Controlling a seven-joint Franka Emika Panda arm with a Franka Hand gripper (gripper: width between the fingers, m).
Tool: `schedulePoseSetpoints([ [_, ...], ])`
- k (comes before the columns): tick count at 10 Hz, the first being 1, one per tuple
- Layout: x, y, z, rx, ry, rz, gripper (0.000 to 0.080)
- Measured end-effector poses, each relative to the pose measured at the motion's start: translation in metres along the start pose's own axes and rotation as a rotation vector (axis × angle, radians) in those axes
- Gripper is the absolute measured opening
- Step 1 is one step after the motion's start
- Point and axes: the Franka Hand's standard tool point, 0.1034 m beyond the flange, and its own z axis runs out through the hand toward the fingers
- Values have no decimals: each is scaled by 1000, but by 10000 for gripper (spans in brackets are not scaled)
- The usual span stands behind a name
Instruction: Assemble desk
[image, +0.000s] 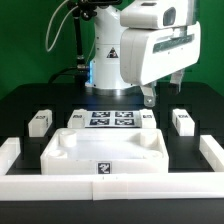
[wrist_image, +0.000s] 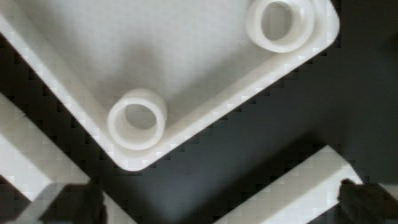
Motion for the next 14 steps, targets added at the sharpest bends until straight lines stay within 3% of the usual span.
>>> schedulePoseSetpoints([
  [7,-5,1,1,-6,4,-81,649],
  [8,-26,1,6,-13,5,-173,649],
  [11,-81,-2,32,-1,3,-522,649],
  [12,-94,-3,41,7,3,-561,649],
  [14,-91,-3,39,8,3,-562,649],
])
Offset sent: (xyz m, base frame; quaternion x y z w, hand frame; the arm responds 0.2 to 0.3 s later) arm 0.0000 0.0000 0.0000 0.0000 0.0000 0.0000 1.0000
